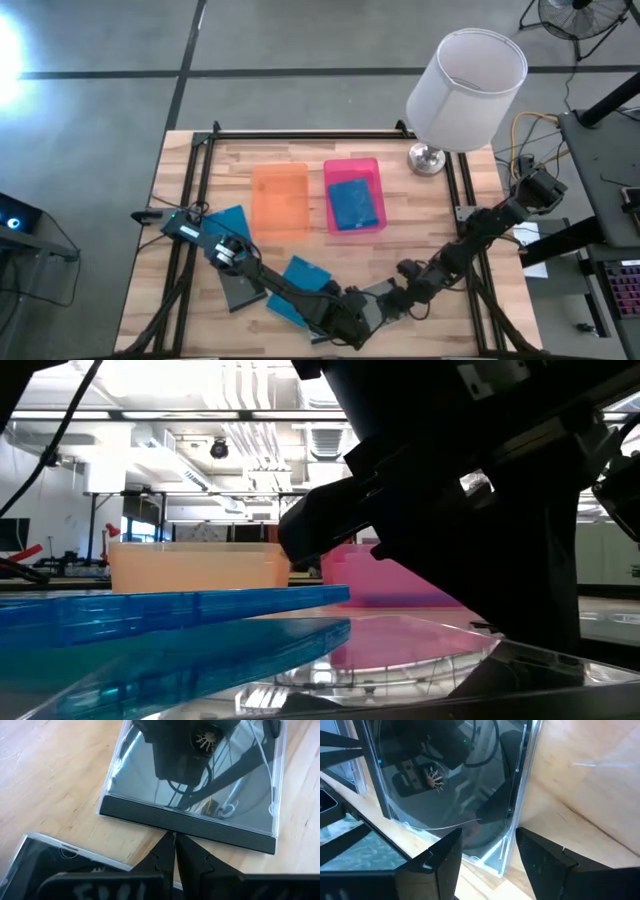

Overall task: Pick & place jewel cases by type
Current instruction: Put the right black cd case into the orange bin

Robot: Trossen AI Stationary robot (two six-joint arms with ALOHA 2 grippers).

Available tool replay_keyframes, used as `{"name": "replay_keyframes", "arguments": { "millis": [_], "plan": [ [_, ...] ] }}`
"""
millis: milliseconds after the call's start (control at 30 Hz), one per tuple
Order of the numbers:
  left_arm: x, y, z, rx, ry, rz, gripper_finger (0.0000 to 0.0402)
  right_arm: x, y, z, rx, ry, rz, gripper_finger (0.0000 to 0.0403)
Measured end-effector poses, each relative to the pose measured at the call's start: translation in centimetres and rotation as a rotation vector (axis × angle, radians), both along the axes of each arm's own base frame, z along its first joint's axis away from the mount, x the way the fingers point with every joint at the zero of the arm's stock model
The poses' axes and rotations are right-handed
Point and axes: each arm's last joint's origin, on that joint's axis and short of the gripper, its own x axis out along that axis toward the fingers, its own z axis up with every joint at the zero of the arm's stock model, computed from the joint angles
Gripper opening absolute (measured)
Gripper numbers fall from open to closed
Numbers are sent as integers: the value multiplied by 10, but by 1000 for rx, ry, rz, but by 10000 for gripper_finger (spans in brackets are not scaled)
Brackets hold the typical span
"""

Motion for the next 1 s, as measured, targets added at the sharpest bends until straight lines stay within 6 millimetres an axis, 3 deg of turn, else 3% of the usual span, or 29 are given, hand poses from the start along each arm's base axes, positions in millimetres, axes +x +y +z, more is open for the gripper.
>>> {"name": "replay_keyframes", "arguments": {
  "millis": [267,733,1000],
  "plan": [
    [3,5,1,-27,28,-64,0,3,2,8,18,-124,-26,192],
    [-5,-5,-2,-10,37,-76,0,-7,-3,58,41,-365,-103,192],
    [-5,-6,-2,1,24,-60,0,3,6,79,68,-448,-84,191]
  ]
}}
